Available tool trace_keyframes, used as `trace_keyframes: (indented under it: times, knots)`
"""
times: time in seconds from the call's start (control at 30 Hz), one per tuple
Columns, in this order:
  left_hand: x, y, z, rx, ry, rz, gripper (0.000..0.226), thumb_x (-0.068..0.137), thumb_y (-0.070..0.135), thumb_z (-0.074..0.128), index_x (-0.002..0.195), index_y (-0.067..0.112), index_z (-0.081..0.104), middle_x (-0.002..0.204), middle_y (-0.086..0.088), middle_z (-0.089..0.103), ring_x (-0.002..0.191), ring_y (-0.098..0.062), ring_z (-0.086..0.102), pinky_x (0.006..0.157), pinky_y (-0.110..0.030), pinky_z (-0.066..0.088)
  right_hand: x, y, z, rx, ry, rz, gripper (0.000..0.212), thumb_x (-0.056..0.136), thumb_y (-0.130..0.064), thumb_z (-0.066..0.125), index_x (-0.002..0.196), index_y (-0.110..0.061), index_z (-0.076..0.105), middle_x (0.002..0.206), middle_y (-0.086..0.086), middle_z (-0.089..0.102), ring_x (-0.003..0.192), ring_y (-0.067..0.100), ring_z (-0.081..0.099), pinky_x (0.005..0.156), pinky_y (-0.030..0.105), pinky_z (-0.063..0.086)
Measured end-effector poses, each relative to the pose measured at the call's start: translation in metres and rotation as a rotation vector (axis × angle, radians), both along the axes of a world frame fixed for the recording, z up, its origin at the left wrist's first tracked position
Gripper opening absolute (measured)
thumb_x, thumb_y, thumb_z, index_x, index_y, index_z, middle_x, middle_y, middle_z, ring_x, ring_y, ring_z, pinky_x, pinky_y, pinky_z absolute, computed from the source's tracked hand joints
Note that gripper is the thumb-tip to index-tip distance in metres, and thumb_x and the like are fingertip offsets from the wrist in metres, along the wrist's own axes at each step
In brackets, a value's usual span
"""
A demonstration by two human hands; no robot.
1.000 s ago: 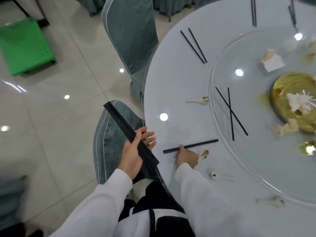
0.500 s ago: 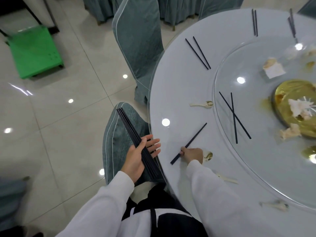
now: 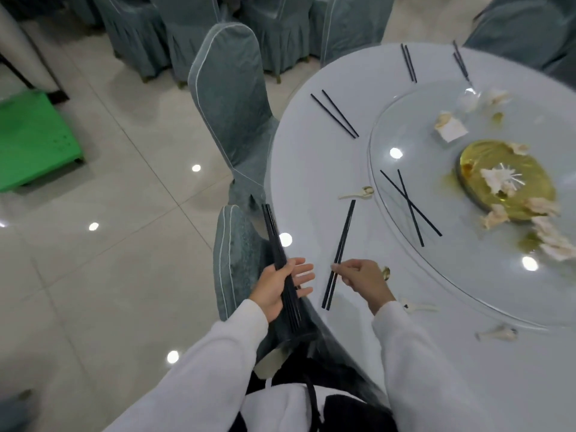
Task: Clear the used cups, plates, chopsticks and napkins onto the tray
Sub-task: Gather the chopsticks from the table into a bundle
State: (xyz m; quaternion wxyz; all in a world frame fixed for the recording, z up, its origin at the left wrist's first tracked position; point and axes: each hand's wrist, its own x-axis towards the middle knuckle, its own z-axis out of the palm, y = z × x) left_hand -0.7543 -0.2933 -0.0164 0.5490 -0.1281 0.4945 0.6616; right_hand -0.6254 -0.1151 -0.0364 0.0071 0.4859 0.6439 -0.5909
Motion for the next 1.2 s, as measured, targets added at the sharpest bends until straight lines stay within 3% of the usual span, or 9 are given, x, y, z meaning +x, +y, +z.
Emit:
trace_keyframes:
  times: [0.2, 0.3, 0.37, 0.57, 0.67, 0.77, 0.83, 0.97, 1.2]
  knots:
    - [0.004, -0.008, 0.001, 0.134, -0.022, -0.158, 0.035, 0.112, 0.025, 0.049, 0.135, 0.003, 0.061, 0.130, -0.013, 0.074, 0.117, -0.031, 0.073, 0.090, -0.050, 0.062, 0.005, -0.040, 0.043, 0.039, 0.040, 0.277, 0.040, 0.082, -0.049, 0.083, 0.079, -0.009, 0.076, 0.053, -0.003, 0.054, 0.053, 0.011, 0.045, 0.054, 0.016, 0.037]
    - [0.008, -0.014, -0.002, 0.206, -0.033, -0.232, 0.037, 0.112, 0.024, 0.048, 0.138, 0.001, 0.059, 0.136, -0.015, 0.070, 0.125, -0.036, 0.068, 0.107, -0.058, 0.053, 0.007, -0.060, 0.051, 0.021, -0.003, 0.343, 0.035, 0.088, -0.035, 0.082, 0.078, -0.002, 0.076, 0.050, -0.005, 0.054, 0.051, 0.005, 0.050, 0.057, 0.012, 0.040]
    - [0.013, -0.020, -0.004, 0.218, -0.051, -0.242, 0.035, 0.111, 0.022, 0.050, 0.136, 0.001, 0.060, 0.134, -0.017, 0.070, 0.125, -0.036, 0.068, 0.103, -0.055, 0.057, 0.009, -0.070, 0.052, 0.022, -0.012, 0.338, 0.029, 0.091, -0.023, 0.080, 0.079, 0.003, 0.076, 0.048, -0.008, 0.055, 0.053, -0.004, 0.056, 0.059, 0.008, 0.041]
    - [0.025, -0.026, -0.007, 0.203, -0.047, -0.259, 0.030, 0.110, 0.019, 0.051, 0.126, -0.003, 0.063, 0.122, -0.023, 0.074, 0.104, -0.033, 0.075, 0.076, -0.042, 0.065, 0.020, -0.096, 0.053, 0.094, -0.006, 0.221, 0.016, 0.092, -0.026, 0.080, 0.078, -0.018, 0.080, 0.053, -0.008, 0.065, 0.054, 0.003, 0.062, 0.059, 0.008, 0.042]
    - [0.033, -0.017, -0.005, 0.186, -0.058, -0.241, 0.027, 0.111, 0.018, 0.049, 0.120, -0.005, 0.061, 0.119, -0.021, 0.076, 0.107, -0.034, 0.076, 0.079, -0.043, 0.065, 0.031, -0.097, 0.052, 0.142, 0.002, 0.074, 0.028, 0.090, -0.034, 0.083, 0.065, -0.023, 0.077, 0.065, -0.010, 0.074, 0.067, 0.011, 0.074, 0.062, 0.014, 0.048]
    - [0.035, -0.007, -0.003, 0.189, -0.064, -0.233, 0.027, 0.113, 0.019, 0.046, 0.120, -0.005, 0.059, 0.126, -0.025, 0.072, 0.117, -0.039, 0.072, 0.088, -0.049, 0.063, 0.042, -0.085, 0.052, 0.223, -0.026, -0.024, 0.037, 0.094, -0.050, 0.072, 0.071, -0.021, 0.076, 0.059, -0.001, 0.068, 0.057, 0.008, 0.062, 0.063, 0.021, 0.048]
    - [0.033, -0.001, -0.004, 0.181, -0.061, -0.216, 0.028, 0.113, 0.020, 0.045, 0.122, -0.004, 0.058, 0.130, -0.025, 0.070, 0.119, -0.039, 0.071, 0.093, -0.052, 0.062, 0.050, -0.070, 0.050, 0.236, -0.009, -0.097, 0.032, 0.098, -0.046, 0.067, 0.079, -0.021, 0.076, 0.064, 0.002, 0.070, 0.057, 0.009, 0.059, 0.064, 0.026, 0.050]
    - [0.029, 0.012, -0.008, 0.150, -0.058, -0.146, 0.028, 0.113, 0.020, 0.045, 0.122, -0.004, 0.058, 0.129, -0.024, 0.071, 0.118, -0.040, 0.071, 0.090, -0.051, 0.063, 0.063, -0.038, 0.034, 0.245, -0.007, -0.214, 0.014, 0.098, -0.029, 0.068, 0.088, -0.021, 0.075, 0.072, -0.001, 0.075, 0.061, 0.007, 0.066, 0.062, 0.020, 0.048]
    - [0.015, 0.034, 0.000, 0.082, 0.002, 0.016, 0.029, 0.113, 0.018, 0.045, 0.124, -0.005, 0.058, 0.127, -0.025, 0.072, 0.116, -0.039, 0.072, 0.085, -0.047, 0.065, 0.066, 0.049, 0.002, 0.299, -0.007, -0.298, 0.010, 0.095, -0.023, 0.070, 0.086, -0.026, 0.074, 0.078, -0.011, 0.076, 0.073, 0.004, 0.070, 0.074, 0.030, 0.056]
